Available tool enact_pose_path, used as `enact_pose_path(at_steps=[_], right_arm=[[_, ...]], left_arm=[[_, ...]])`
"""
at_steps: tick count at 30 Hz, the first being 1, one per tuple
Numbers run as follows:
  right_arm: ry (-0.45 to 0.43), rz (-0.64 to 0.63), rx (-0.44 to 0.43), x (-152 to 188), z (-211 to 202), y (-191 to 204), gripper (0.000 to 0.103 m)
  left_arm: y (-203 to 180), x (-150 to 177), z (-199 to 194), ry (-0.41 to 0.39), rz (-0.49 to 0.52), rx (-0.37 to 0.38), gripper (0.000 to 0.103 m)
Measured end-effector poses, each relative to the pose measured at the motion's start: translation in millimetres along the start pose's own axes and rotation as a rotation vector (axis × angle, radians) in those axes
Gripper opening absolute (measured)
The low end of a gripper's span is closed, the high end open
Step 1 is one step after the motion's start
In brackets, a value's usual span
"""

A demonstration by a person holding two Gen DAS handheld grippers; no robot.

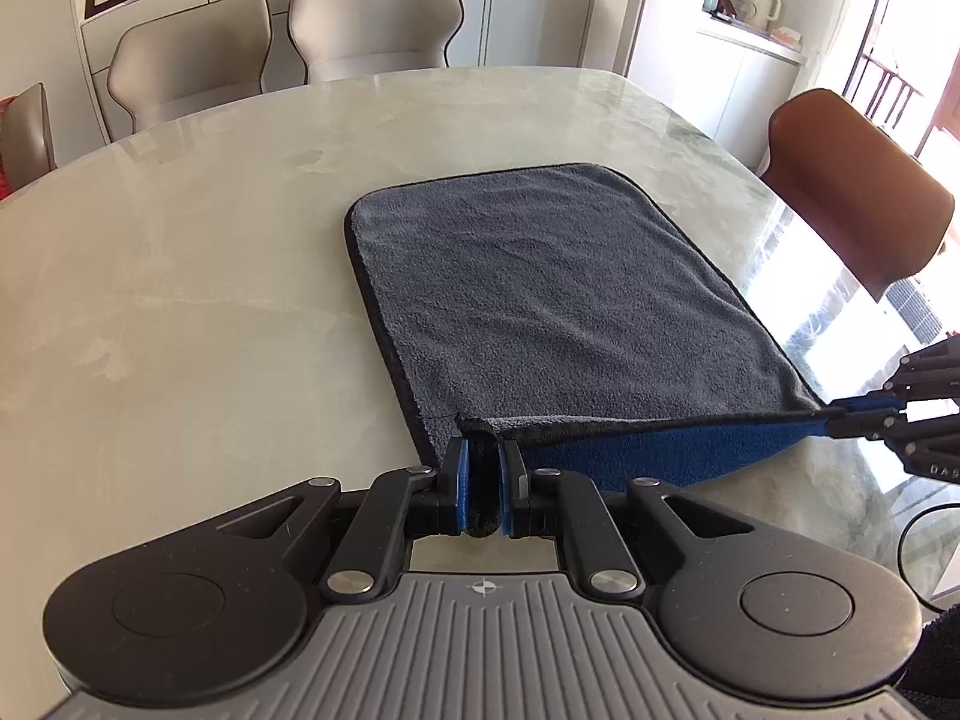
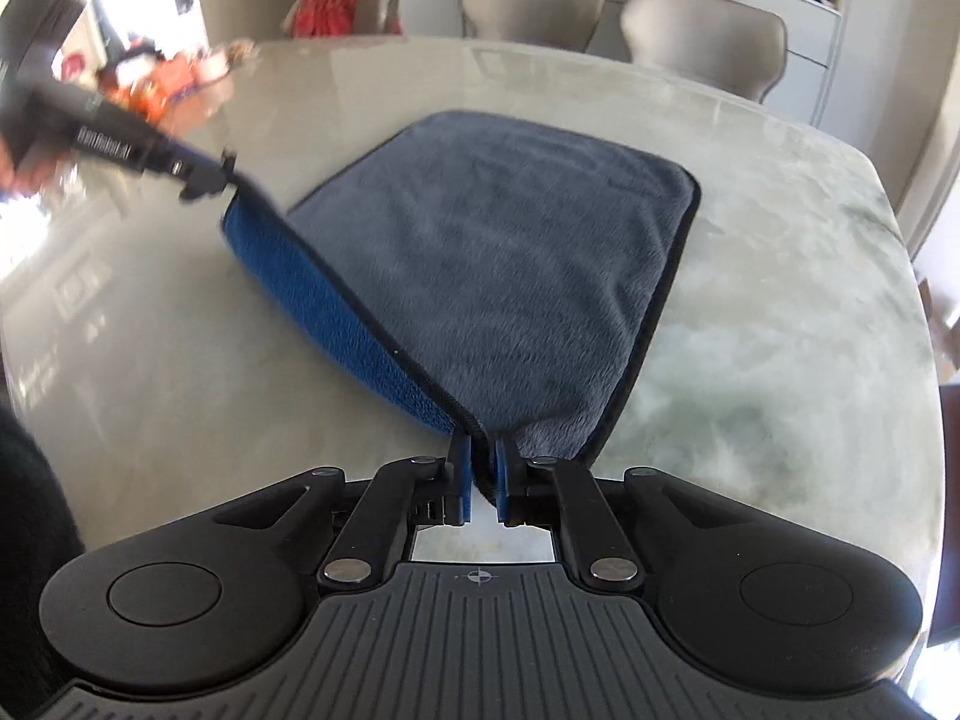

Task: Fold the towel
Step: 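Grasp the opposite towel corner with the right gripper while the left gripper holds its corner, then lift both held corners and fold the towel over onto itself, blue side up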

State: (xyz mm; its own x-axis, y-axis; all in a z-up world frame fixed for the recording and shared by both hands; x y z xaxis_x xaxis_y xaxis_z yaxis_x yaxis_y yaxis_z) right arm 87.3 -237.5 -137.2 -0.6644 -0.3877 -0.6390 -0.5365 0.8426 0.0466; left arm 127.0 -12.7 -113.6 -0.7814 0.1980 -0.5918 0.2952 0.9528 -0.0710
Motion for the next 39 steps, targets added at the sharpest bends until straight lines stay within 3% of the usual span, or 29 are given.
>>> enact_pose_path(at_steps=[8,22,32,39], right_arm=[[-0.086,-0.016,0.024,-63.2,12.6,-30.4,0.006],[-0.111,-0.074,0.028,-167.6,82.3,-101.2,0.006],[-0.033,-0.063,0.022,-188.6,146.8,-132.8,0.006],[-0.010,-0.058,0.013,-189.3,168.5,-141.2,0.006]], left_arm=[[12.1,-37.3,4.2,-0.069,0.020,-0.041,0.009],[52.1,-120.2,54.4,-0.127,0.026,-0.110,0.009],[73.6,-142.1,121.9,-0.049,0.009,-0.122,0.009],[78.2,-143.7,146.7,-0.008,0.013,-0.134,0.010]])
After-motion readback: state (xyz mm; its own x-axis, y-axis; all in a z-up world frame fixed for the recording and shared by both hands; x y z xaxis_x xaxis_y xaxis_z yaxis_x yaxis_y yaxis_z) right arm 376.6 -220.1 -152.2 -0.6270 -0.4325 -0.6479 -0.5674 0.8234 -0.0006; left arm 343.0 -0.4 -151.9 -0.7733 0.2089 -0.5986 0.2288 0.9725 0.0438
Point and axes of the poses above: each gripper's, at about its wrist camera, not at the fingertips, and z roughly the way its jaws point, y to its left, x to its underside, the point moved 9 cm from there along z, roughly the way its jaws point, and after that the axes turned 1 degree about y, right-handed, at the moved point
